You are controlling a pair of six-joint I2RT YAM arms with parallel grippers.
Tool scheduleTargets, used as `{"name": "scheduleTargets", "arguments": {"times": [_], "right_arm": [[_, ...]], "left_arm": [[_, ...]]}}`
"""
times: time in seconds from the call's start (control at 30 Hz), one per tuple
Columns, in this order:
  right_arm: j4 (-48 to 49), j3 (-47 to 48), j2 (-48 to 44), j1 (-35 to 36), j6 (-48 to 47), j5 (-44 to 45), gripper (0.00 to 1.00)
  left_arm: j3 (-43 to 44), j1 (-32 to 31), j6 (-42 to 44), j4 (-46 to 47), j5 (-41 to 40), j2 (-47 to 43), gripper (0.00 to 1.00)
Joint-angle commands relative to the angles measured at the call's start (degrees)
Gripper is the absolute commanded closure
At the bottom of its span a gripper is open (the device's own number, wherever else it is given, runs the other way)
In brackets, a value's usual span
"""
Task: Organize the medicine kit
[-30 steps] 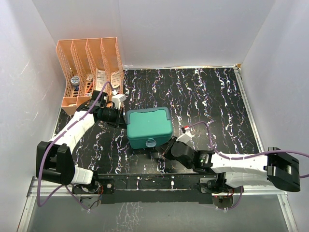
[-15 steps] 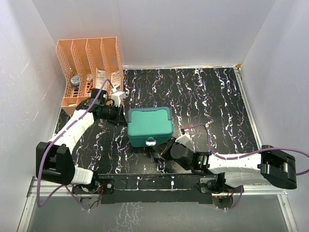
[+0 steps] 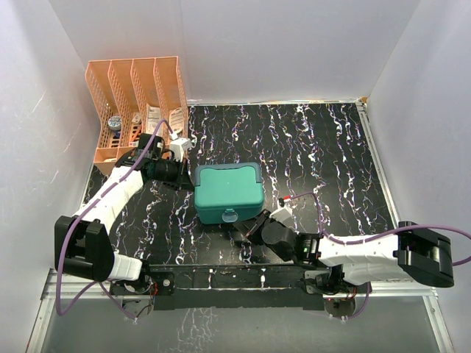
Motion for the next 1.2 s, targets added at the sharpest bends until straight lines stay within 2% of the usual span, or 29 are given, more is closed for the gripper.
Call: {"name": "scheduleTargets", "arguments": {"times": [0.0, 0.57, 1.17], "right_arm": [[4.09, -0.24, 1.27, 0.29, 1.05, 2.98, 1.0], [4.32, -3.16, 2.25, 0.24, 3.95, 6.17, 1.0], [20.65, -3.84, 8.78, 0.27, -0.54, 6.52, 1.0]], "left_arm": [[2.65, -0.22, -0.43, -0.6, 2.52, -0.8, 1.0], [3.47, -0.27, -0.65, -1.11, 2.46, -1.41, 1.0], [3.48, -0.26, -0.16, -1.59, 2.52, -1.99, 1.0]]}}
